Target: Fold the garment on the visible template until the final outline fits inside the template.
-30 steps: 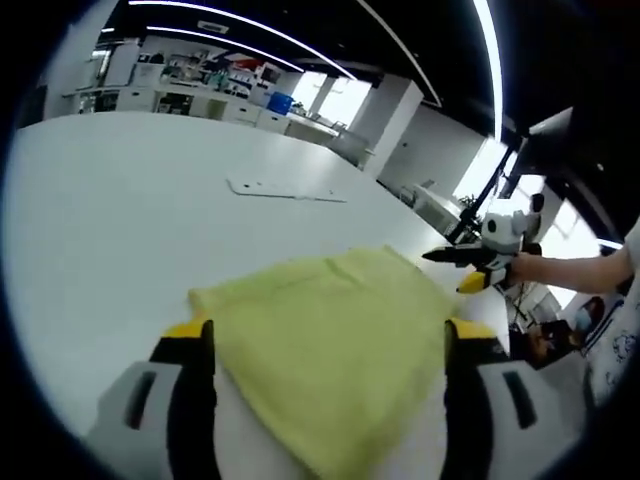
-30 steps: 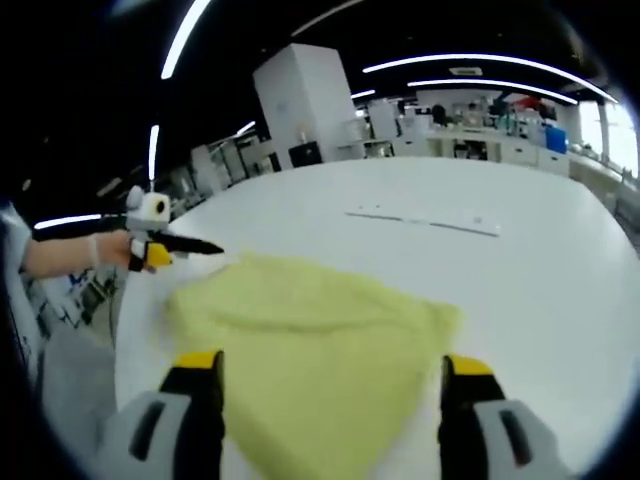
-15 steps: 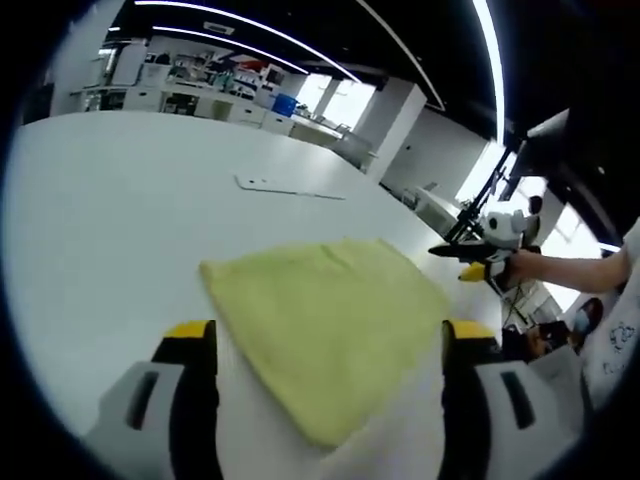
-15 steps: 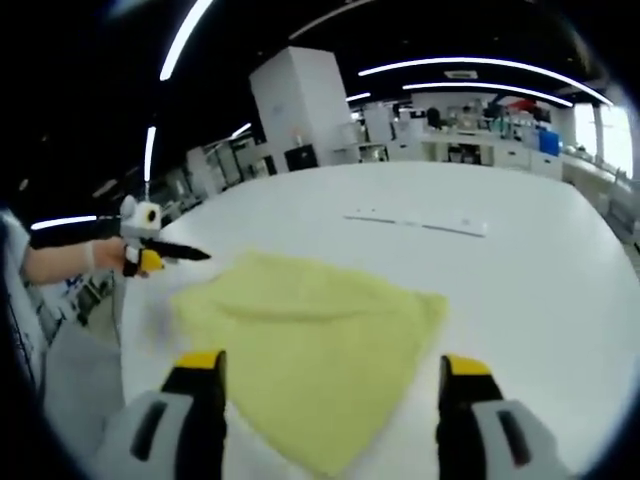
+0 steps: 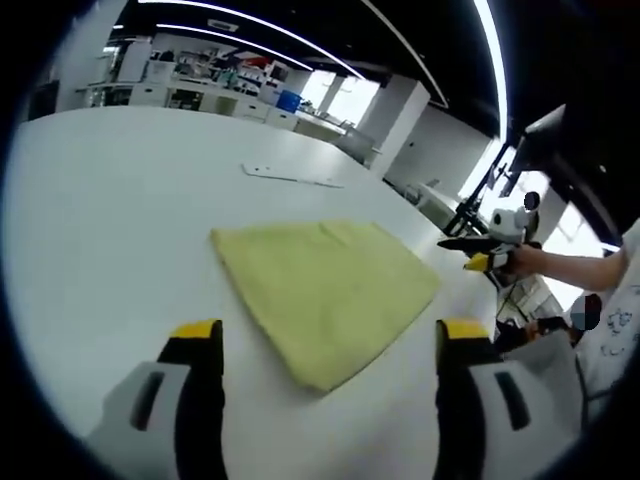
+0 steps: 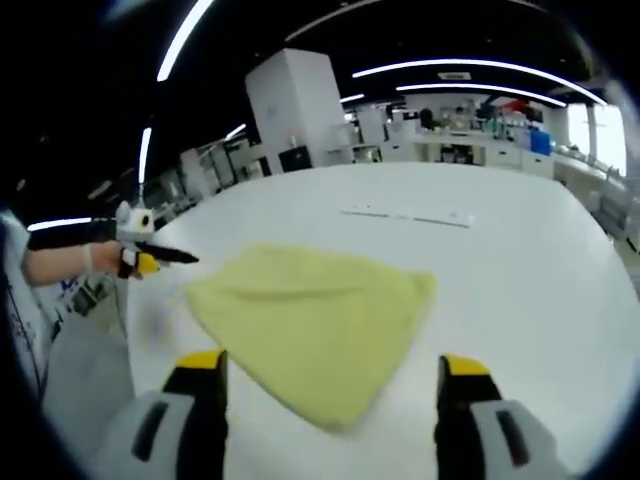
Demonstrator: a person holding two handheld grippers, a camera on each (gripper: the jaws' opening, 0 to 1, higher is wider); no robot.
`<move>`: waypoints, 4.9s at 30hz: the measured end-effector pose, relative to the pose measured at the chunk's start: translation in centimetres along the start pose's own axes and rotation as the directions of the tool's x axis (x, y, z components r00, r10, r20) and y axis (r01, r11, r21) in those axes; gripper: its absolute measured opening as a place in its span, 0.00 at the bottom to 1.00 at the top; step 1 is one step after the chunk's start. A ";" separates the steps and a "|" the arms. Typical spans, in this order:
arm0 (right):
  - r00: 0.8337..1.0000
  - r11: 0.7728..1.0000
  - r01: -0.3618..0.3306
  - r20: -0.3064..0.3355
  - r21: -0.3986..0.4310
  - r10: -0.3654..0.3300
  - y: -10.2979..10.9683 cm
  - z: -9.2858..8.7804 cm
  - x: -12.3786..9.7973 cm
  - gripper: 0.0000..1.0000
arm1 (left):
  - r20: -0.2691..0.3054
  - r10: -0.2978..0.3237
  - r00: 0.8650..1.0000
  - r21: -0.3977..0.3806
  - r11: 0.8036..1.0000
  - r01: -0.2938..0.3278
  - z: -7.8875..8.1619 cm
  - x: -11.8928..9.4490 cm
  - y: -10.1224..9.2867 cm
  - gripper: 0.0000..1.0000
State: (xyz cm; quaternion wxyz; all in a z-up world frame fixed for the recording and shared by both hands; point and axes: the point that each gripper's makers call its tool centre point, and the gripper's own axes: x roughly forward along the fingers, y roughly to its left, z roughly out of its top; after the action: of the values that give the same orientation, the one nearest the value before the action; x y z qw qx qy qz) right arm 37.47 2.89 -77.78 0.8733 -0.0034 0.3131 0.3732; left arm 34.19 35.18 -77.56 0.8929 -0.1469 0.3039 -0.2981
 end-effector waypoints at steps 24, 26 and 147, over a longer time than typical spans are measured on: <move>1.000 1.000 0.008 -0.030 0.030 -0.007 0.3 -2.8 -1.0 0.77 | -0.002 0.035 0.999 -0.007 0.999 -0.035 -3.5 -2.3 0.4 0.68; 0.999 0.999 0.002 -0.044 0.038 0.000 0.3 -3.4 -0.9 0.70 | -0.001 0.038 0.999 -0.007 0.999 -0.038 -3.7 -2.2 0.7 0.63; 0.990 0.983 -0.017 -0.137 0.184 0.042 3.1 -11.9 -4.3 0.00 | -0.141 -0.022 0.990 0.083 0.996 0.034 -11.3 -4.4 -0.9 0.00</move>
State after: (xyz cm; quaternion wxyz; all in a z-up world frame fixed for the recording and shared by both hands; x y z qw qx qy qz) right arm 26.72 -0.53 -84.33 0.8401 0.0551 0.4068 0.3546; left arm 23.86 36.29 -83.83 0.8706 -0.0918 0.3508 -0.3326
